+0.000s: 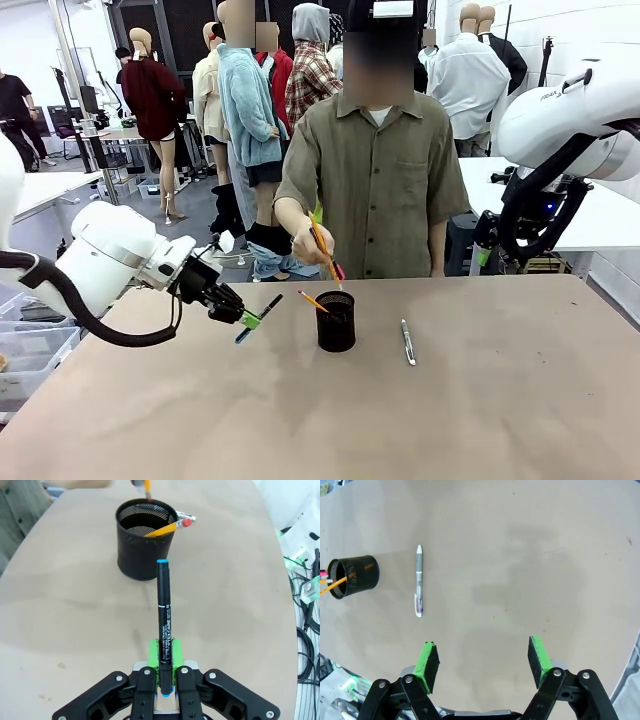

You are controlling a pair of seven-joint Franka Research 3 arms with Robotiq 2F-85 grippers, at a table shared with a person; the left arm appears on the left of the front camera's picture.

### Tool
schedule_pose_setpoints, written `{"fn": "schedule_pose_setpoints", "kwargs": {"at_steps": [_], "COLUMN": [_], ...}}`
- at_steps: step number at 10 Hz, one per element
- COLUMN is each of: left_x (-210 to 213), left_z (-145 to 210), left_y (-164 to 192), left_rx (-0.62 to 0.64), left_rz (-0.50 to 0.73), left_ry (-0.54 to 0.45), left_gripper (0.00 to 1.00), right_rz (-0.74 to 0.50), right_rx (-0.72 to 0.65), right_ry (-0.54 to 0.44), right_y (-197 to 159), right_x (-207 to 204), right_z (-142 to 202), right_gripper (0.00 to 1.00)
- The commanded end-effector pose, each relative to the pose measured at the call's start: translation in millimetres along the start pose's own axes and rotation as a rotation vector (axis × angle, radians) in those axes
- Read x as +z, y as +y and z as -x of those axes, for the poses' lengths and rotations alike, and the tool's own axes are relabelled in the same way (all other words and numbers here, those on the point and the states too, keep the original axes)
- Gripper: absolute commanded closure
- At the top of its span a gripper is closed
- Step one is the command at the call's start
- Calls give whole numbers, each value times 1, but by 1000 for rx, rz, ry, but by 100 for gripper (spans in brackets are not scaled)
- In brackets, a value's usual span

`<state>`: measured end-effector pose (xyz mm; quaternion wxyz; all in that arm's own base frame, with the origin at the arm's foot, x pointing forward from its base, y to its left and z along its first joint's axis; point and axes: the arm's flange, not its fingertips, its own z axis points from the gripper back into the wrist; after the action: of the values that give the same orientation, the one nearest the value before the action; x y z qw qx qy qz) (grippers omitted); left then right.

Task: Place the pens into the pen holder.
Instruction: Pick up a writing instrument from the table and place it into the Pen holder.

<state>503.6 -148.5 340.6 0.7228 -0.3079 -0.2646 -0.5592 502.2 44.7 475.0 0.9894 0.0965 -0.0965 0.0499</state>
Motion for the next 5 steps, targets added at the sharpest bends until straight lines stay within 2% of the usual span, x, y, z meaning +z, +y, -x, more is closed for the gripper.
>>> {"fn": "schedule_pose_setpoints", "kwargs": {"at_steps": [1, 3, 5], "left_x": [49, 119, 166], "left_z": [11, 31, 60], "left_y": [-30, -84, -119], "left_rx": [-24, -30, 65], "left_rz": [-66, -142, -243], "left_ry": [28, 3, -18], "left_gripper": [100, 100, 100], "right_rz": [-21, -21, -21], "right_rx": [11, 11, 11], "right_ry": [-17, -17, -17], "right_y": [-1, -1, -1], "right_x": [-2, -2, -2], "right_z": [-1, -1, -1], "right_gripper": [11, 11, 11]}}
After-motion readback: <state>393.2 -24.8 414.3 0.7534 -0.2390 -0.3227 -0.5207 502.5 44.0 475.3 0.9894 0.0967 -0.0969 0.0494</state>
